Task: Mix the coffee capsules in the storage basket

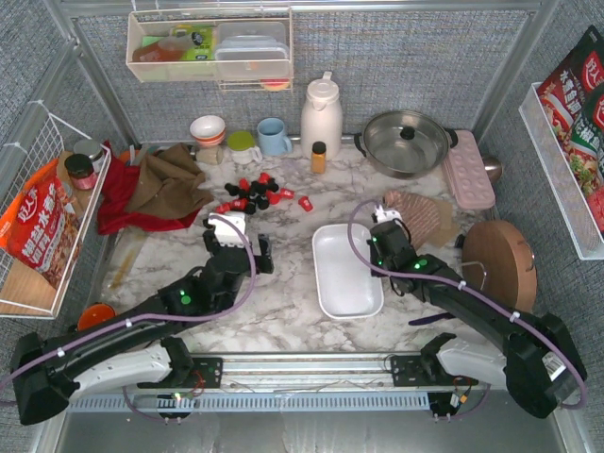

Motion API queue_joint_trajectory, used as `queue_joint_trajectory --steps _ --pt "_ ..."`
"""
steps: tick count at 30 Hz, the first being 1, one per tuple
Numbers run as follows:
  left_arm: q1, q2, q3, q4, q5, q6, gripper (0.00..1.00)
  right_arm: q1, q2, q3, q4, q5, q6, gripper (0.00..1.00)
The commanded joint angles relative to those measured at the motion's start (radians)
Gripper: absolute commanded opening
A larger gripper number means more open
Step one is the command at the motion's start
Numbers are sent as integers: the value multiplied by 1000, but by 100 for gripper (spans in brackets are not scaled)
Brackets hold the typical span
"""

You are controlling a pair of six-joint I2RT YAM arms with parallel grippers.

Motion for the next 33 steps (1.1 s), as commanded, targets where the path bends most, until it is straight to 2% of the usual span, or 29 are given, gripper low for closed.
queue_joint_trajectory --steps 1,9,21,22,24,28,31,33 --pt "4 -46 -33 2 -55 -53 99 -27 -25 -68 -7 3 133 0" --pt "7 -72 -43 -25 -73 -84 99 -101 -58 -95 9 -27 146 0" --pt "10 -113 -73 -52 -123 -108 99 -115 -57 -79 -128 -224 80 0" --pt "12 -112 -73 -57 -129 -111 99 -115 -65 -92 -122 -222 85 4" --pt "17 -106 -74 -62 -128 -123 99 -115 -77 -105 -111 -215 90 24" --pt "36 -85 -75 -69 -108 -161 99 -116 -90 -67 -135 -203 81 50" --pt "54 -62 -72 -98 -107 -205 99 -117 -134 -2 -172 -167 61 63" --pt "72 -46 -73 -121 -108 -239 99 -117 -172 38 -184 -139 34 66"
